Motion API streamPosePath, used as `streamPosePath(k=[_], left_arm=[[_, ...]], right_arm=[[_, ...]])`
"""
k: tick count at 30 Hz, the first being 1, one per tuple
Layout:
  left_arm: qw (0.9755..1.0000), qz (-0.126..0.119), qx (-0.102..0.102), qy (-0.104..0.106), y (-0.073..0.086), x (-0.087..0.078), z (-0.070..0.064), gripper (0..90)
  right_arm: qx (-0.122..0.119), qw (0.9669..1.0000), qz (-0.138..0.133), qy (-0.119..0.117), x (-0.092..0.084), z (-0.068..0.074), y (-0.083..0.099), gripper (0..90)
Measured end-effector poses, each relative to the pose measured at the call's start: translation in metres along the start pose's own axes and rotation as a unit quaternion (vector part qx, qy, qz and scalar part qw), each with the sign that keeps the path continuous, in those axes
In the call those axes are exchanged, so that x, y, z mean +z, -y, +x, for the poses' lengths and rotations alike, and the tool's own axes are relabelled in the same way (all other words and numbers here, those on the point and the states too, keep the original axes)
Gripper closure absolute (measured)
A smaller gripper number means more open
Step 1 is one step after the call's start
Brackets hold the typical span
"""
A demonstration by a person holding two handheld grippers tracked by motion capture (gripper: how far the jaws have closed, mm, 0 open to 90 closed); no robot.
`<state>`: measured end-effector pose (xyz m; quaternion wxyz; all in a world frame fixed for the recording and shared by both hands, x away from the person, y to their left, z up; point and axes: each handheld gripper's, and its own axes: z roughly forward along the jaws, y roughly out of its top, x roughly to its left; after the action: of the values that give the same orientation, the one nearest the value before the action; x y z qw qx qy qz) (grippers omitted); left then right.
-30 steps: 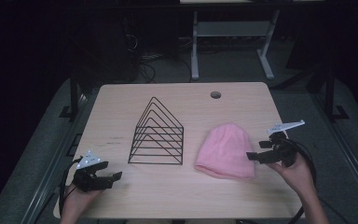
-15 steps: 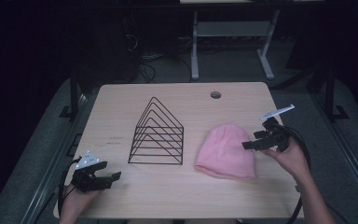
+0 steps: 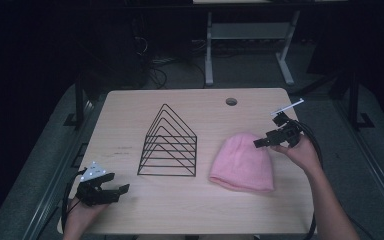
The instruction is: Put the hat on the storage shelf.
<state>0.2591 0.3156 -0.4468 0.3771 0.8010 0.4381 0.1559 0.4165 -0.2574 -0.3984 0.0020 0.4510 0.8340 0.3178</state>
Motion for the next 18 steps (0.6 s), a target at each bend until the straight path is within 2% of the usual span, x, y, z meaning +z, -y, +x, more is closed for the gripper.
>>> streamPosePath(k=[9, 10, 12, 13, 15, 18], left_arm=[[1.0000, 0.000, 0.002, 0.000, 0.001, 0.000, 0.001, 24.7], [1.0000, 0.000, 0.002, 0.001, 0.000, 0.000, 0.001, 24.7], [1.0000, 0.000, 0.002, 0.000, 0.000, 0.000, 0.001, 24.7], [1.0000, 0.000, 0.002, 0.000, 0.000, 0.000, 0.001, 24.7], [1.0000, 0.003, 0.004, 0.000, -0.001, 0.000, 0.001, 24.7], [1.0000, 0.003, 0.005, 0.002, 0.000, 0.001, 0.001, 24.7]], right_arm=[[0.019, 0.9996, 0.016, 0.013, 0.024, -0.015, -0.007, 23.0], [0.022, 0.9995, 0.018, 0.015, 0.025, -0.015, -0.008, 24.3], [0.011, 0.9992, 0.012, 0.035, 0.028, -0.016, -0.009, 33.0], [0.011, 0.9991, 0.006, 0.040, 0.029, -0.017, -0.010, 33.1], [0.025, 0.9992, 0.010, 0.030, 0.033, -0.020, -0.011, 35.0], [0.028, 0.9988, 0.024, 0.031, 0.038, -0.023, -0.012, 36.7]])
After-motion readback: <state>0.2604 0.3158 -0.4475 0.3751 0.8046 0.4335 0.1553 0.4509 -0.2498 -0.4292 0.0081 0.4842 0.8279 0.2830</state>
